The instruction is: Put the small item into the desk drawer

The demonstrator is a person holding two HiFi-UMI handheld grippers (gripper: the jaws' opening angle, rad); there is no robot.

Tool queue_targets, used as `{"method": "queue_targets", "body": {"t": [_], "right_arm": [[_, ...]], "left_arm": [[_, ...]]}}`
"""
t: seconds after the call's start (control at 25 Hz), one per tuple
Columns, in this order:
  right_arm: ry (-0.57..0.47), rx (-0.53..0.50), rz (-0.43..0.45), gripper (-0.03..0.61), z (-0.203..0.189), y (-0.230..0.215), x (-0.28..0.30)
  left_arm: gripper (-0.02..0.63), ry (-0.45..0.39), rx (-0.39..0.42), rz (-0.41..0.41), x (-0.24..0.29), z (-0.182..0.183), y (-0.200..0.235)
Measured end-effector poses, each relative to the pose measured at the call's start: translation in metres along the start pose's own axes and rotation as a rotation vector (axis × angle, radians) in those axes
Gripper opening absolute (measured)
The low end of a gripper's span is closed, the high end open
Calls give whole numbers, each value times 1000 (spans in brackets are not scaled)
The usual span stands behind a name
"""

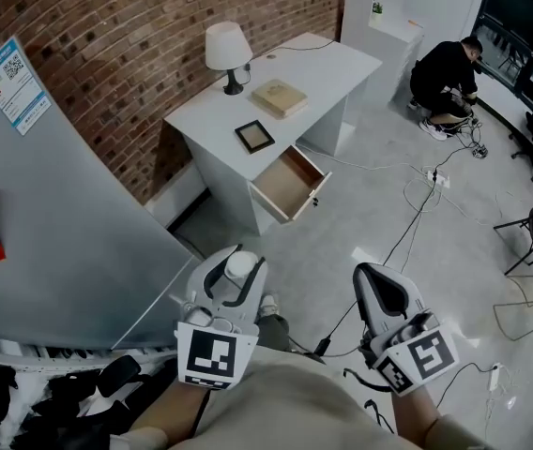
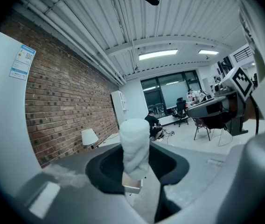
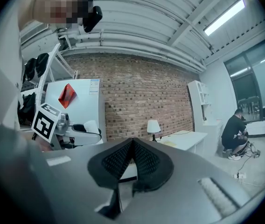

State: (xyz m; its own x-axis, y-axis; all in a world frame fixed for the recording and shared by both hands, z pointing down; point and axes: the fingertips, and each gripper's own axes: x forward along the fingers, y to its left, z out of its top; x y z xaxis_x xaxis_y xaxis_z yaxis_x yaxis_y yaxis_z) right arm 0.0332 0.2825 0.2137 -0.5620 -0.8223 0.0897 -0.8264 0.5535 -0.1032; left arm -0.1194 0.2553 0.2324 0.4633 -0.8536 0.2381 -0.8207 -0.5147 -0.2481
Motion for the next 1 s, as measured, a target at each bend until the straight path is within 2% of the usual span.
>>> {"method": "queue_targets", "body": {"t": [0.2, 0.52, 0.72, 1.0], "right_arm": [[2, -1, -13, 3, -6, -17, 5], [29, 6, -39, 3, -16, -55, 40], [58, 13, -41, 3, -18, -83, 83], [86, 15, -40, 3, -8, -128, 162]], "left_arm": [[147, -16, -38, 1, 20, 2, -3], [147, -14, -15, -32, 74, -1, 11], [147, -4, 26, -53, 119, -2, 36], [147, 16, -27, -52, 195, -3, 85]]}}
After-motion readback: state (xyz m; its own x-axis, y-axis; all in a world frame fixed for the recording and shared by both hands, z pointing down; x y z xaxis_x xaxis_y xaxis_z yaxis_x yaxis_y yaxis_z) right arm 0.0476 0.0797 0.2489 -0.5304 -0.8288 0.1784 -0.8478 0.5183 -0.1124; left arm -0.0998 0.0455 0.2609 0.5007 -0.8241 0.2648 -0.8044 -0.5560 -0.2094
